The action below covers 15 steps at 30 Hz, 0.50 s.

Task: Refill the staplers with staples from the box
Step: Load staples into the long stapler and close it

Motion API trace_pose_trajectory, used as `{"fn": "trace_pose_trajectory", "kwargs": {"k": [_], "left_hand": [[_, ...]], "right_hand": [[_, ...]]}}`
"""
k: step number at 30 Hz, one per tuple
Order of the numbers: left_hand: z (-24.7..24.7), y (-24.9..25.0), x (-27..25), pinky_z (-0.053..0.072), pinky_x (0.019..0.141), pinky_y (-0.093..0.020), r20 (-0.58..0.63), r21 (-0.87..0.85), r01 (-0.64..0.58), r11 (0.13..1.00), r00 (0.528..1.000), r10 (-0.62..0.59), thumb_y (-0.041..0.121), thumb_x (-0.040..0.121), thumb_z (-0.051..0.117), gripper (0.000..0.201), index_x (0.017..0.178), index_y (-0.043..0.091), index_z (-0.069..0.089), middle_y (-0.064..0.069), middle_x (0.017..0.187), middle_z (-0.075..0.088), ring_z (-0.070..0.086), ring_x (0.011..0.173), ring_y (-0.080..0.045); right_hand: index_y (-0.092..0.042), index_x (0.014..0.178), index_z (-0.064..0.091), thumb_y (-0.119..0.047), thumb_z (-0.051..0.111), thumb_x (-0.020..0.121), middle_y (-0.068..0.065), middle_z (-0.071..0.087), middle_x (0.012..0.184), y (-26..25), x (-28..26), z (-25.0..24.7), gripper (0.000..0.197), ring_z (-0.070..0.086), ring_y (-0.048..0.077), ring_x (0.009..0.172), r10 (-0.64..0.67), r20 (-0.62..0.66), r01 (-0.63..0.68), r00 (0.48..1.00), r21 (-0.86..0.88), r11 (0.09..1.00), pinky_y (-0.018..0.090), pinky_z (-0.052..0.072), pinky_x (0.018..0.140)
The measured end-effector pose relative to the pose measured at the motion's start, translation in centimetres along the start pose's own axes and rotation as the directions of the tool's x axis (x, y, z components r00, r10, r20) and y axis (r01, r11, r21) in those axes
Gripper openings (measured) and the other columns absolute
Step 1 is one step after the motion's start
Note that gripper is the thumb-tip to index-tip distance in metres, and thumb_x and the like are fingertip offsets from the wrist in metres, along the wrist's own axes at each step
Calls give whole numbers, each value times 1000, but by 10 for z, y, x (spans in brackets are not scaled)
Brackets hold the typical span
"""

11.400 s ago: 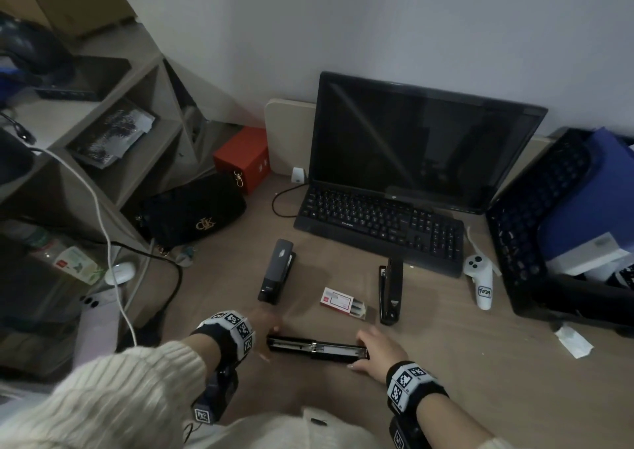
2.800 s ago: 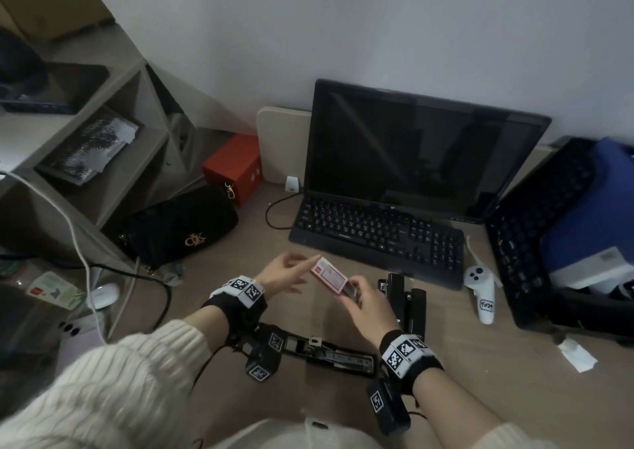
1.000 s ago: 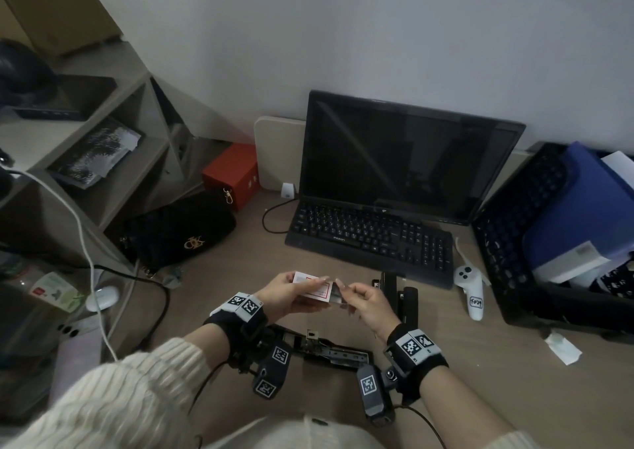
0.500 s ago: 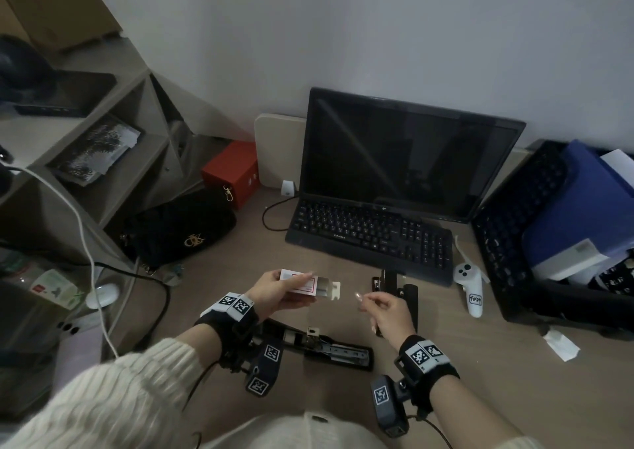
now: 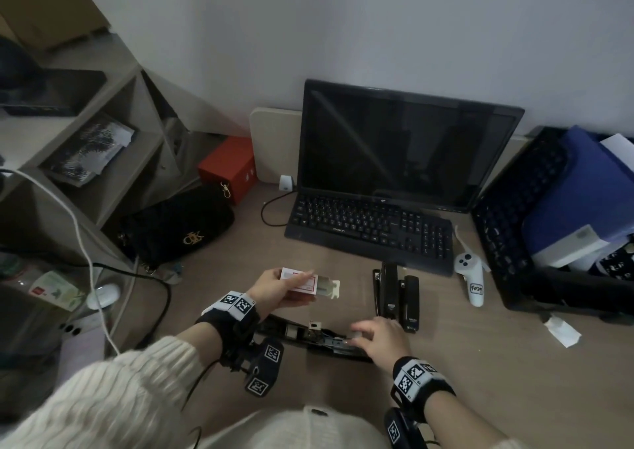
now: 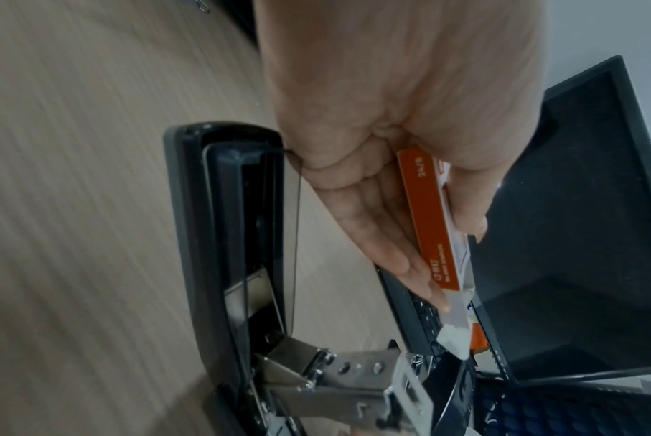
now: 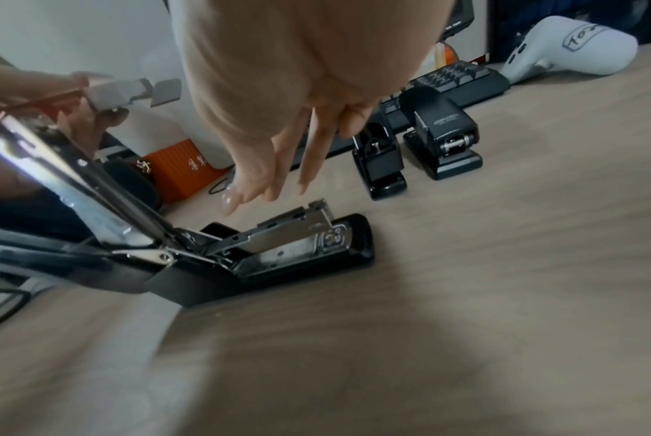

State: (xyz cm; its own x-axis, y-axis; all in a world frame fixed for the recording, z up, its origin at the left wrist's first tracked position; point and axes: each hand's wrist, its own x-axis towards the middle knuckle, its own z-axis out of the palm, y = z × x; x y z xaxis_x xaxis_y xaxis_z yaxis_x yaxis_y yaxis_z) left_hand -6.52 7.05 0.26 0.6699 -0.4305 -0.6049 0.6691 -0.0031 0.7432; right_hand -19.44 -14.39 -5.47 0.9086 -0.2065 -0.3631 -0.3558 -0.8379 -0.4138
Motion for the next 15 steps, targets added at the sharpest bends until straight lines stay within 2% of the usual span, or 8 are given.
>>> {"fn": "trace_pose_trajectory", "kwargs": {"k": [4,9,15], "left_hand": [[-1,2,0,63,71,-33,9,3,5,1000,1000,-5,23,83,77,49,116,-9,60,-24,102,73,74,86,-33],[-4,1,-1,62,72,-33,12,18,10,1000,1000,-10,24,83,77,51,119,-9,60,-24,105,73,74,90,-33],[-6,1,1,63,76,-35,13,18,10,1000,1000,-10,24,83,77,51,118,-8,60,-23,104,73,74,91,-34]], "right_hand": [[-45,119,62,-52,61,85,-8,64,121,-3,-5,2,34,50,18,116,-37,42,39,998,-58,998,26,36,96],[-43,121,61,-40,60,91,-15,63,125,-5,-6,8,31,51,16,118,-62,46,66,997,-81,995,25,38,99],[-41,115,66,-49,64,85,-17,68,117,-2,-4,7,31,58,11,113,-43,37,43,998,-4,999,28,42,100]]}}
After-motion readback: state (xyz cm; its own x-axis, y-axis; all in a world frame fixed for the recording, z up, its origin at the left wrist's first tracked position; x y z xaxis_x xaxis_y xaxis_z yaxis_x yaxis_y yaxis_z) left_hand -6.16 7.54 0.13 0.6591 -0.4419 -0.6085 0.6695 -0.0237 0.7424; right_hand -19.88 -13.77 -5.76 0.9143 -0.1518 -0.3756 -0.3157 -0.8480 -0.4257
